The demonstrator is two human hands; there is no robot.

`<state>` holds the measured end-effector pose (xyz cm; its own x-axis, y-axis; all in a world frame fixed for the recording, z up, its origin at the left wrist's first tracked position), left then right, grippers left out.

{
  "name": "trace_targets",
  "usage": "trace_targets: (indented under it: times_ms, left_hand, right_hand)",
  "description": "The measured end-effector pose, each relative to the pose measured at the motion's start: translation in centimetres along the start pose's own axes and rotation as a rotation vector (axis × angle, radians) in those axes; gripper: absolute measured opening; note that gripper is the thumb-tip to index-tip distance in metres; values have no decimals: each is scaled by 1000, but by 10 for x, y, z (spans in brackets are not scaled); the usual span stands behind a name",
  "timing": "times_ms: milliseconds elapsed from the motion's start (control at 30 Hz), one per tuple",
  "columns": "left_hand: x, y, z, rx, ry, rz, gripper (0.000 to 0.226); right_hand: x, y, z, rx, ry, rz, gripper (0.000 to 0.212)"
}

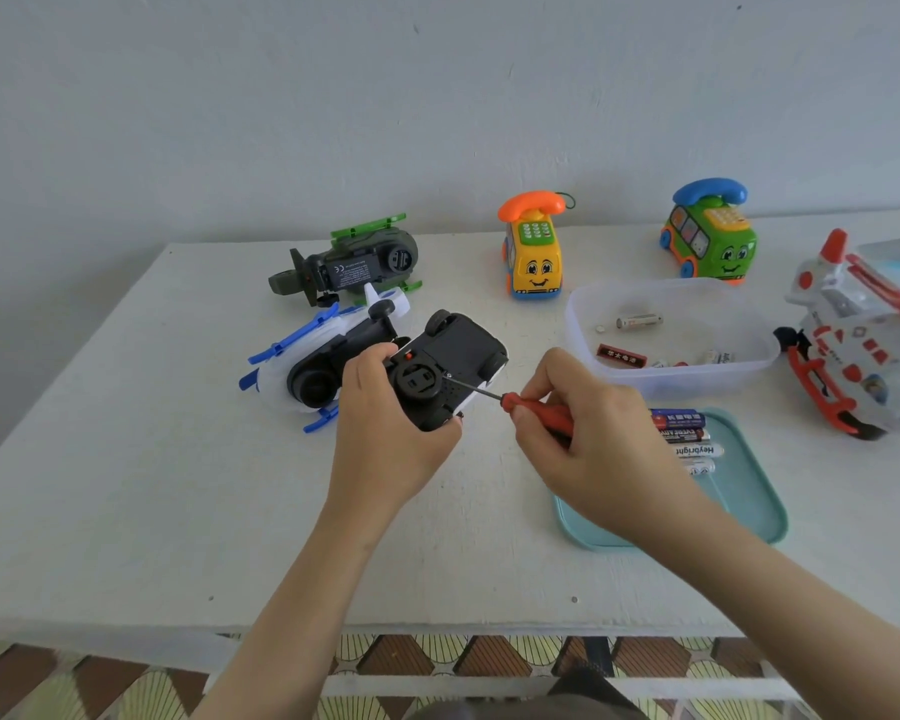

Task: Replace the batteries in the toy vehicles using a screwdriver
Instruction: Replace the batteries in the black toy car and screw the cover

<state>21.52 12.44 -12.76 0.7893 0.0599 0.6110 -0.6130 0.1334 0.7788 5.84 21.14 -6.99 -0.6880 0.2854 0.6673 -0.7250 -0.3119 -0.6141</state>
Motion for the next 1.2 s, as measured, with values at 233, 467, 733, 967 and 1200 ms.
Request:
trace_targets:
  times_ms: [233, 467, 733, 967, 1200]
  left_hand:
    - [2, 2, -1, -6, 2, 18, 78]
    - [2, 5, -5, 14, 52, 20, 73]
    - [3, 13, -6, 28, 56, 41, 74]
    - [9, 28, 1, -25, -5, 224, 72]
    - [22, 39, 10, -49, -166, 438, 70]
  right_hand:
    - [-14, -9, 2, 20, -145, -212, 13]
    - [-26, -17, -2, 35, -151, -356, 21]
    - [-27, -16, -11, 38, -81, -386, 28]
    - [-16, -19, -8, 28, -40, -345, 35]
    - [-4, -3, -6, -33, -15, -325, 22]
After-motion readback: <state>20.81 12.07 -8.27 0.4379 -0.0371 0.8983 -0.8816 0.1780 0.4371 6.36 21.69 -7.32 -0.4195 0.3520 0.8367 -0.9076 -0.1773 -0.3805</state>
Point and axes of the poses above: each hand's wrist, its own z-axis towards the middle knuckle, its own x-axis out of the back of the hand, y = z × x, the point moved 9 cm from there along z, towards the middle knuckle, and after that the axes turned 7 degrees about x, right-handed, at the moved point
